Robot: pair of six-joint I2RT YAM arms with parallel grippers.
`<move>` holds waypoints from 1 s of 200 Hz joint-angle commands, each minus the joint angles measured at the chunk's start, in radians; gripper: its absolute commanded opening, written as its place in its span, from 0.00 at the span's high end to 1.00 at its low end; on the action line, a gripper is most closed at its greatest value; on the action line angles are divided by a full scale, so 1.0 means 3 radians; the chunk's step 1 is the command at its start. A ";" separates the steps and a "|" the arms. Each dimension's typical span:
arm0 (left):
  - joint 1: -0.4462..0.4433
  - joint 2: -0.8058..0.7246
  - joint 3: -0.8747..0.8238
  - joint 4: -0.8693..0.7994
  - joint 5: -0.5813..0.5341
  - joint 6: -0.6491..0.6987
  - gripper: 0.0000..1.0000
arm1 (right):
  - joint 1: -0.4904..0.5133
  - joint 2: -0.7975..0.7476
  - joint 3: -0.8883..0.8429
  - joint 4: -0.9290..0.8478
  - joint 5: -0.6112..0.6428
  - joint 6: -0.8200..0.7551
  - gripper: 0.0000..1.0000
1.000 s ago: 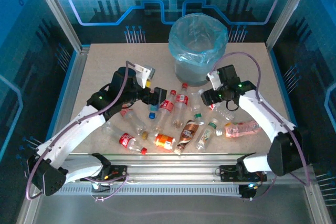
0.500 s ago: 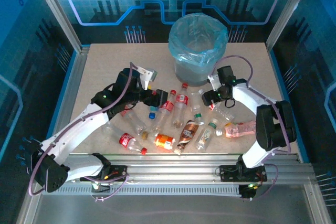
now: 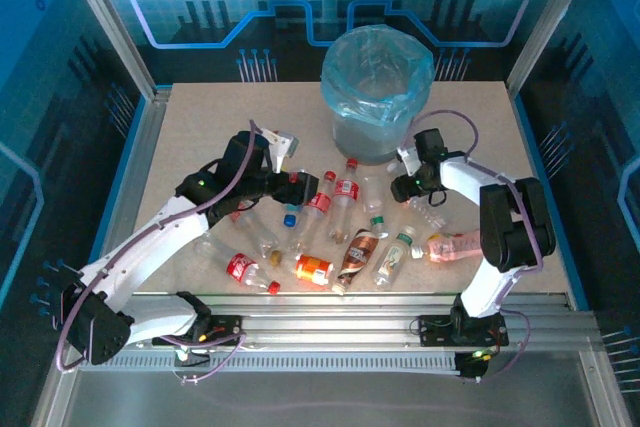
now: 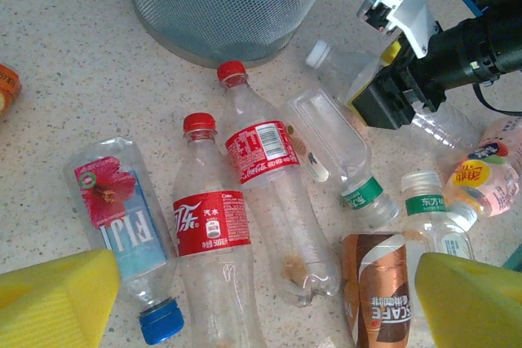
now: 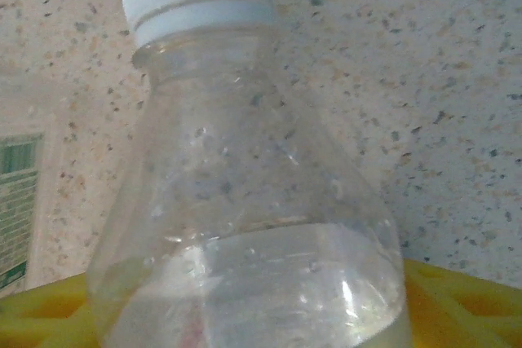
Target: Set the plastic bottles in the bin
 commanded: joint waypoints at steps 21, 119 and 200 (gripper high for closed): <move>-0.0020 -0.0027 0.0107 -0.0026 -0.0057 -0.0060 0.05 | -0.0179 -0.0447 -0.0179 0.0260 0.0146 0.0085 0.37; -0.0028 0.0182 0.0497 0.0289 -0.0047 -0.0051 0.06 | -0.0597 -0.1877 -0.0129 0.0452 0.0130 0.0640 0.43; -0.0028 0.0357 0.0858 0.0683 -0.0047 -0.0074 0.06 | 0.0164 -0.1939 0.1246 0.0714 -0.0046 0.0227 0.44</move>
